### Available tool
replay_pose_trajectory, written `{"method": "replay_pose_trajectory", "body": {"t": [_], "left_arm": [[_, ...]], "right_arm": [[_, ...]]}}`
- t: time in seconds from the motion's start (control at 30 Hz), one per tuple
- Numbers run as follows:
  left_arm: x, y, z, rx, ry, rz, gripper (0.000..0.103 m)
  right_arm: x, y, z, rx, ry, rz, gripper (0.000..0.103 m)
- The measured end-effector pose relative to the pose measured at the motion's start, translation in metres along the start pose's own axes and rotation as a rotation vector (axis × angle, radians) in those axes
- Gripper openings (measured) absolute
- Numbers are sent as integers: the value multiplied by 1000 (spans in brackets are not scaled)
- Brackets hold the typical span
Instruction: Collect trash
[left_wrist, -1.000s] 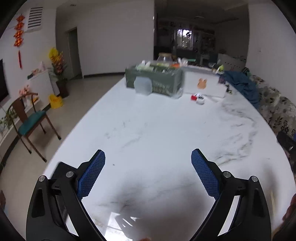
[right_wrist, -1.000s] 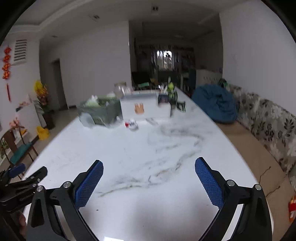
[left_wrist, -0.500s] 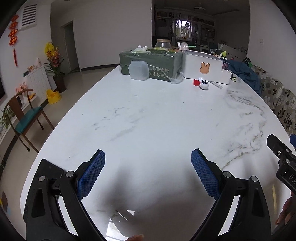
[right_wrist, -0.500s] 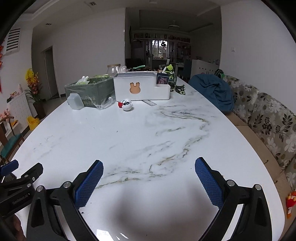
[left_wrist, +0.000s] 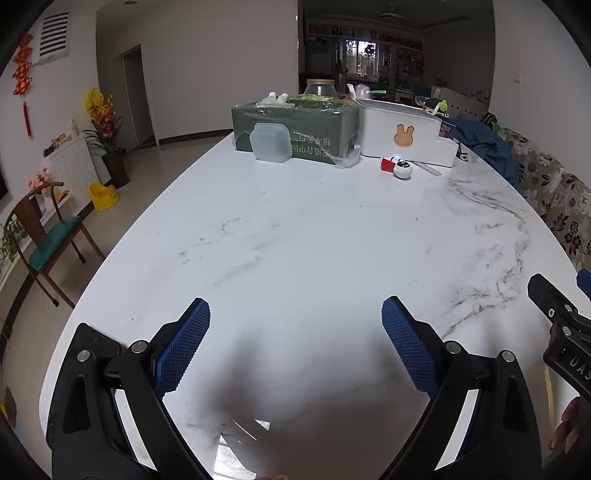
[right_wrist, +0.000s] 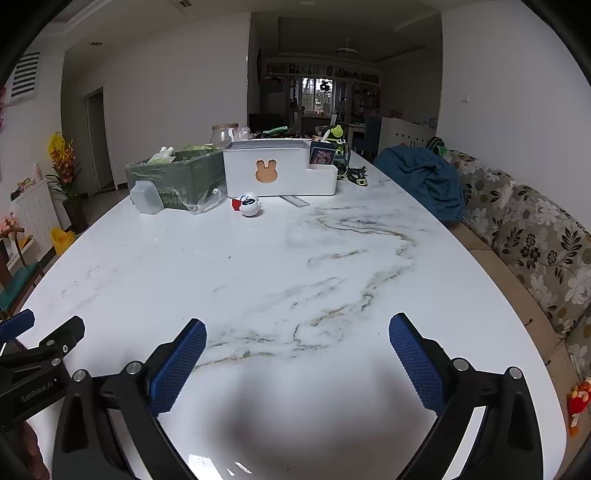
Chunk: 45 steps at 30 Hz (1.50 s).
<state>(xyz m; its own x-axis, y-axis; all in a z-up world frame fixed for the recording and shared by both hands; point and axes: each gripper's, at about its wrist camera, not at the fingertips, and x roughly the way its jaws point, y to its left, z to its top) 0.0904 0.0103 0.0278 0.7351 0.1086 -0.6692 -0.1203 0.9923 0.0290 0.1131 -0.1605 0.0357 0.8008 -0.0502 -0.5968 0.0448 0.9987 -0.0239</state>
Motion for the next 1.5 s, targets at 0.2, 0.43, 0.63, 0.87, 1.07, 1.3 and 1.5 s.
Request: {"method": "replay_pose_trajectory", "body": {"t": [0.2, 0.43, 0.63, 0.87, 1.07, 1.3, 1.5], "left_arm": [[2, -1, 0, 8, -2, 4, 92], [3, -2, 1, 4, -3, 0, 92], [2, -2, 2, 11, -8, 2, 92], [0, -1, 2, 7, -18, 1, 92], [0, -1, 4, 11, -21, 3, 92], [1, 0, 4, 5, -15, -1, 92], [3, 0, 4, 1, -14, -2, 92]], "right_arm": [[0, 0, -1, -2, -1, 1, 98], [2, -1, -2, -7, 7, -1, 98], [3, -2, -2, -4, 8, 3, 98], [2, -1, -1, -7, 6, 7, 98], [3, -1, -1, -5, 8, 10, 98], [2, 1, -1, -5, 12, 6, 98], [2, 2, -2, -2, 13, 7, 98]]}}
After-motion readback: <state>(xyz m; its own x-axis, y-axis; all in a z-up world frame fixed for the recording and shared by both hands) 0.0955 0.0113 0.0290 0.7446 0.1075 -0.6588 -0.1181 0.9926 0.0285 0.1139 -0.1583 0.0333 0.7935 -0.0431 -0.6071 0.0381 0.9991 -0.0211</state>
